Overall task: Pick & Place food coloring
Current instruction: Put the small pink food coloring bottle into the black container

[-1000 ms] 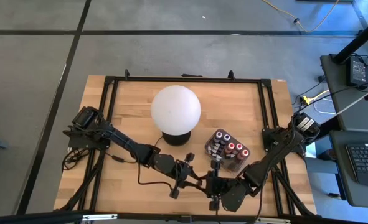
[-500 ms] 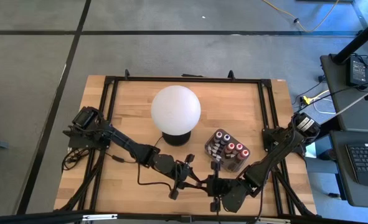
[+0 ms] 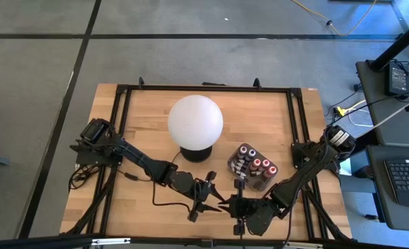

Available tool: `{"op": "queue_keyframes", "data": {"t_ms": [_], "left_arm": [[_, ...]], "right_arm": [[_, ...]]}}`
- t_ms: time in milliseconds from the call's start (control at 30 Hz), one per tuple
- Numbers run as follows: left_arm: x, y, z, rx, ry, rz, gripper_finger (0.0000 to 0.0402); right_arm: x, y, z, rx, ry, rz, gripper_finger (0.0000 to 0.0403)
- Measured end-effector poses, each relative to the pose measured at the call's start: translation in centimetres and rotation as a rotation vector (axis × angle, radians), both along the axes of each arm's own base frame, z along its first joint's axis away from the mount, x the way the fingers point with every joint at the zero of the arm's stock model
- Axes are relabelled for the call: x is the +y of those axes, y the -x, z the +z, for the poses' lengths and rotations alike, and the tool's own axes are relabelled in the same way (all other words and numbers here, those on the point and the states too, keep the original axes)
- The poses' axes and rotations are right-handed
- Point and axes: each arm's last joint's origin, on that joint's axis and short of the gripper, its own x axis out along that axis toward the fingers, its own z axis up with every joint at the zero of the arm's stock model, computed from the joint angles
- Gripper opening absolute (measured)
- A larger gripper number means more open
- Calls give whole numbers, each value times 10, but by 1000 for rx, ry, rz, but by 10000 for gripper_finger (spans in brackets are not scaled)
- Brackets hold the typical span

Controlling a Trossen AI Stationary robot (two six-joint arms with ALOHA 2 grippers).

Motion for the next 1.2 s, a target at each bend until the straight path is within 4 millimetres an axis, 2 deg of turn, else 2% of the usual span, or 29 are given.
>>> {"op": "queue_keyframes", "data": {"t_ms": [167,267,333,467,567,700,800,967,1100,1200], "left_arm": [[1,2,-6,71,-36,4,167],[4,4,-20,172,-80,19,165],[4,5,-22,196,-95,33,169],[6,8,-27,263,-133,52,191],[8,12,-34,351,-150,59,215],[11,23,-49,556,-159,14,241],[13,36,-59,766,-104,-2,247],[16,55,-69,1062,-19,-5,246],[16,67,-73,1154,-88,-69,242],[11,71,-73,1135,-165,-166,242]], "right_arm": [[-1,1,-2,21,10,4,40],[-1,1,0,23,11,12,40],[-1,2,-2,50,18,33,40],[-1,2,-3,55,34,44,43],[-3,1,-3,59,36,37,60],[-8,-3,-3,59,21,11,101],[-12,-5,-5,63,27,1,128],[-20,-7,-14,83,73,1,149],[-30,-12,-19,94,62,-41,151],[-37,-15,-22,100,46,-75,151]]}}
